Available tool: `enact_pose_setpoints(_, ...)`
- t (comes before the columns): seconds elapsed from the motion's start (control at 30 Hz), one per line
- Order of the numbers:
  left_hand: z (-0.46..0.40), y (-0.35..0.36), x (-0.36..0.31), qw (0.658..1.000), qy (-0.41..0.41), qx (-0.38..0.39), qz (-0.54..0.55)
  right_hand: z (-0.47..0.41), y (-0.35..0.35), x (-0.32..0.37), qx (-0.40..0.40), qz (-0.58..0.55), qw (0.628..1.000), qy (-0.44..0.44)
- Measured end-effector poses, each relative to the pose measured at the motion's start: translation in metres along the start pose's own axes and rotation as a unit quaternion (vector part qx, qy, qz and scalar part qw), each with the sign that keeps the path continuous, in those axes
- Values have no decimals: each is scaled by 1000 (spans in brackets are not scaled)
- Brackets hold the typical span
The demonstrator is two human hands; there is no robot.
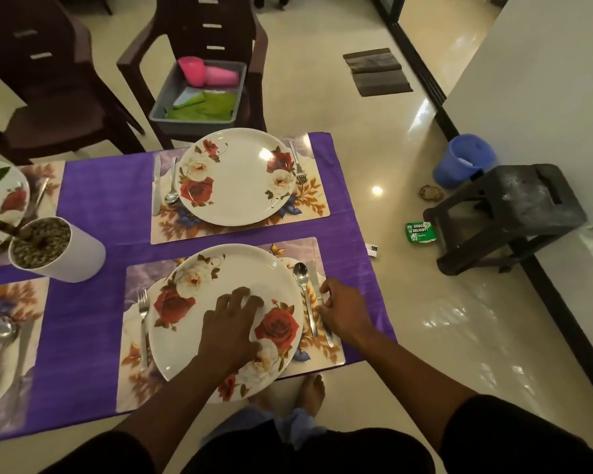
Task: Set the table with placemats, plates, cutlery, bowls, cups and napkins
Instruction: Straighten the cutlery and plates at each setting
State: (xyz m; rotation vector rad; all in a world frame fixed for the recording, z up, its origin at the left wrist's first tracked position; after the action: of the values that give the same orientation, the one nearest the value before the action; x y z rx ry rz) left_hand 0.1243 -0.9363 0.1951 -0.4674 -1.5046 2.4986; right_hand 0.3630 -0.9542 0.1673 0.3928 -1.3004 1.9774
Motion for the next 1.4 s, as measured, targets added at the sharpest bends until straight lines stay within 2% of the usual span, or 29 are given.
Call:
enact_pose_setpoints(0.17, -5, 1, 0, 1000, 5, 5, -12, -7, -5, 2, 11, 17, 1000, 1)
enact_pose_setpoints(0.5, 3, 1, 1, 999, 26, 7, -19, 10, 6, -6, -57, 0, 997, 50)
enact_pose_setpoints(0.67, 1, 2, 5, 999, 36, 2, -9, 9, 10, -6, -56, -1, 996, 68)
enact_pose_setpoints(1.23, -7, 3, 12, 999, 29, -16, -6, 3, 2, 5, -55, 27, 997, 40)
enact_pose_setpoints(1.4, -5, 6, 7, 1000, 28, 1, 3, 3, -1, 1, -26, 38, 998, 52)
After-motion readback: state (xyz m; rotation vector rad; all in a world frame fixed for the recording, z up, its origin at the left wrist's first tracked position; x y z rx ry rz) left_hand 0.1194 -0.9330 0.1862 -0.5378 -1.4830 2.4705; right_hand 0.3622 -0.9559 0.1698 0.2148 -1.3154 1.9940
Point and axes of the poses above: each hand's wrist, its own z-axis away from the middle knuckle, its own y-axis out of the palm, x = y × z, the point moved 6 cm from there along -z, towards the middle knuckle, and after that the axes turned 5 degrees about x, right-handed, at the moved point
